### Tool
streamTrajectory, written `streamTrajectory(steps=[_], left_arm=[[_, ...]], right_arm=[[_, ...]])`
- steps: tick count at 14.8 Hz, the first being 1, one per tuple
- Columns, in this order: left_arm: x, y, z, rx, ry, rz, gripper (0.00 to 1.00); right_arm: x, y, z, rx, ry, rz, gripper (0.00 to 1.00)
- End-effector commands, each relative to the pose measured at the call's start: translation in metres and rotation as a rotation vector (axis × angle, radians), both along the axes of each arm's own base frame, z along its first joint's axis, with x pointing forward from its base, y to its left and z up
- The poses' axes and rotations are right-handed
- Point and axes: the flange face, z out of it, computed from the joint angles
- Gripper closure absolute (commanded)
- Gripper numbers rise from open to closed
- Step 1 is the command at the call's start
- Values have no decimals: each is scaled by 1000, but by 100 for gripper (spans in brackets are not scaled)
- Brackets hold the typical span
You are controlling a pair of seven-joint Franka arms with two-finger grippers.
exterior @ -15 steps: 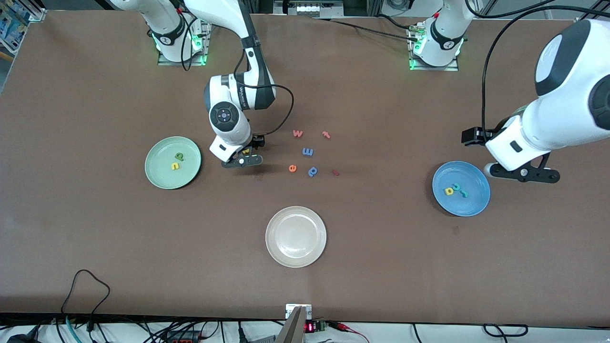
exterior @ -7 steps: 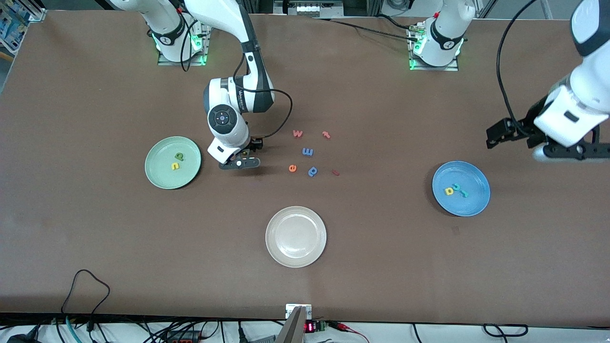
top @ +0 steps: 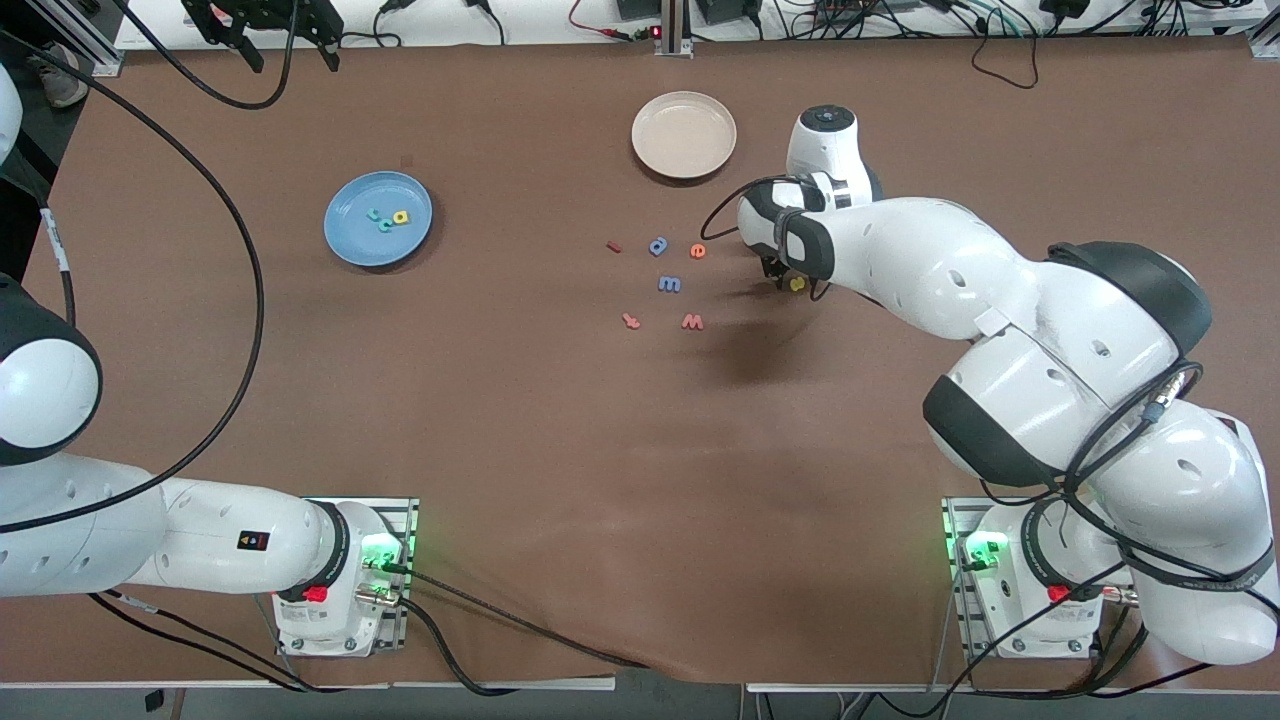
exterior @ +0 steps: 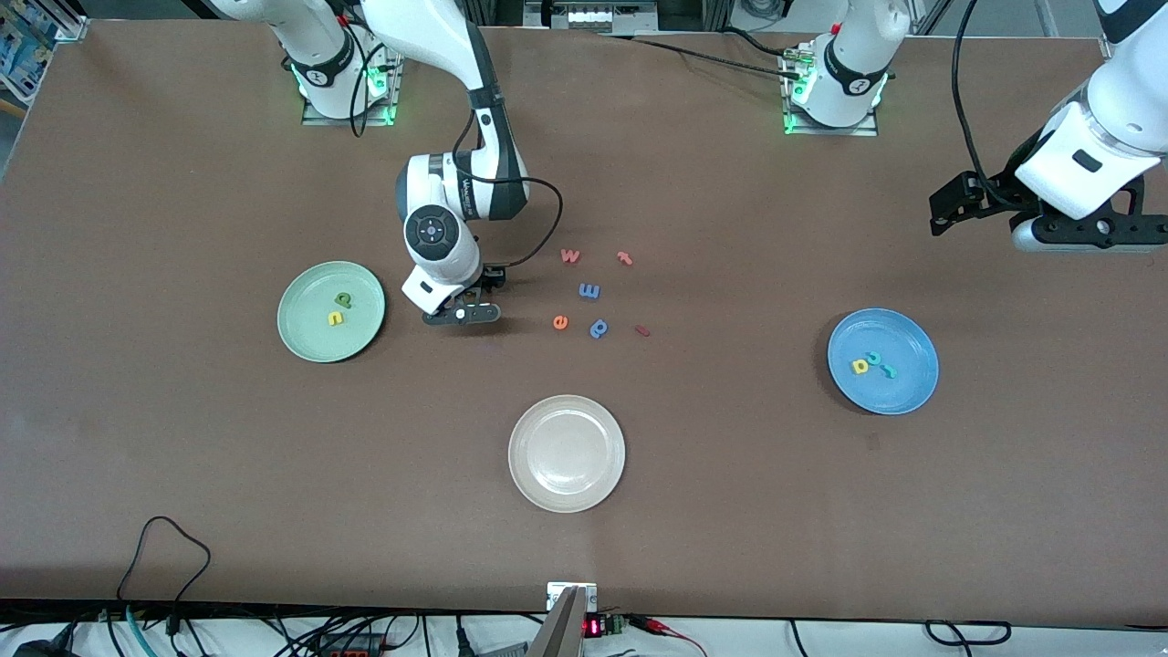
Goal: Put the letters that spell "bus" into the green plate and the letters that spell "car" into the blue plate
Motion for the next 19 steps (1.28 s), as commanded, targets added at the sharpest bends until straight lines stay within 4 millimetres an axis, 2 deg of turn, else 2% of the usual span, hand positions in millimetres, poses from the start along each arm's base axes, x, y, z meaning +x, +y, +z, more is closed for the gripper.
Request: streamTrajectory(steps=[1, 4, 8, 11, 13, 14, 15, 17, 19], left_arm=[[-5, 2, 1, 20, 1, -30, 0], [-6, 1, 3, 20, -2, -28, 0], [-5, 5, 7, 51, -24, -55, 0], [-9, 5, 9, 52, -11, -56, 0], [-20, -8, 20, 53, 2, -64, 0], [-20, -7, 19, 49, 4, -64, 0], [-19, 0, 17, 47, 9, -61, 0], [-16, 2, 13, 46, 13, -58, 0], [-12, 2, 8, 46, 22, -56, 0]], right_arm=[[2, -1, 0, 19, -9, -17, 46], [2, -1, -3, 14, -10, -20, 50], [2, -1, -4, 30, -10, -40, 65], [2, -2, -3, 34, -5, -47, 82], [2, 0, 3, 44, -2, -47, 85], [10, -5, 18, 60, -18, -53, 85], [20, -20, 39, 70, -10, -81, 85], [43, -68, 94, 88, 40, -133, 85], [56, -115, 131, 95, 53, -116, 85]])
